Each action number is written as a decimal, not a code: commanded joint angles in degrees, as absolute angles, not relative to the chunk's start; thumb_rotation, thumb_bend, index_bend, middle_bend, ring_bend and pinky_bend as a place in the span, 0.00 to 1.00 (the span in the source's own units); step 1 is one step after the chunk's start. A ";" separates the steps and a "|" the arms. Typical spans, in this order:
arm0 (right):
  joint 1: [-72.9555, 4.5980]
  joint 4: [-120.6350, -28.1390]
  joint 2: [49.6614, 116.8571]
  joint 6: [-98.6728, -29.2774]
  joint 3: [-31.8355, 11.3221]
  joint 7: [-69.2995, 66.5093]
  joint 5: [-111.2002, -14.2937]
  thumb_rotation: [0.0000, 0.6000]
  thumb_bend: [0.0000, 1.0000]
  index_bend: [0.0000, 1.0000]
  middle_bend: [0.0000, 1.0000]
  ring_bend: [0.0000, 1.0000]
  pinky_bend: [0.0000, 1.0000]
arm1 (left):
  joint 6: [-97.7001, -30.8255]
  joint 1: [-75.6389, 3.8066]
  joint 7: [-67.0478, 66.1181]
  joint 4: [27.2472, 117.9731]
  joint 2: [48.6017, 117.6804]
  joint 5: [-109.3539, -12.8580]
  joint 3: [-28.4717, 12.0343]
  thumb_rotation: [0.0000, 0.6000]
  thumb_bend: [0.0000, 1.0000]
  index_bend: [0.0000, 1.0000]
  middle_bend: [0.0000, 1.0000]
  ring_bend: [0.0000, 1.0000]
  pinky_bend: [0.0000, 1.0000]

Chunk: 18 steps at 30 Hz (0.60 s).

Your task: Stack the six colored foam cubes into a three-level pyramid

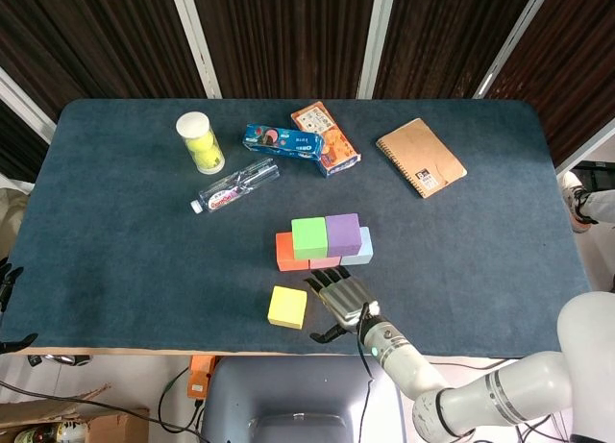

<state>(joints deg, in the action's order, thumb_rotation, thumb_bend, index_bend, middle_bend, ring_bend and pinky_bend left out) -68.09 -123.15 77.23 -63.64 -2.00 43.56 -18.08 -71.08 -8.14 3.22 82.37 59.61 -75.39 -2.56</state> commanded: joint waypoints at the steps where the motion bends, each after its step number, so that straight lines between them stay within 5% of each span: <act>1: -68.49 -122.07 78.56 -64.27 -2.24 43.99 -17.20 0.57 0.19 0.04 0.00 0.00 0.00 | -71.06 -8.11 3.30 82.27 59.63 -75.38 -2.55 1.00 0.12 0.03 0.00 0.00 0.11; 18: -69.49 -116.84 83.99 -64.67 -3.97 45.07 -13.67 0.57 0.18 0.04 0.00 0.00 0.00 | -70.88 -8.05 3.79 81.76 59.81 -75.46 -2.52 1.00 0.12 0.03 0.00 0.00 0.11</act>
<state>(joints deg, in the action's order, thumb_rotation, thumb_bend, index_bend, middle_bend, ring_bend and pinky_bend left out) -69.40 -117.02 83.81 -64.73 -3.84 44.98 -13.77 -70.88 -8.05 3.79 81.77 59.80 -75.45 -2.52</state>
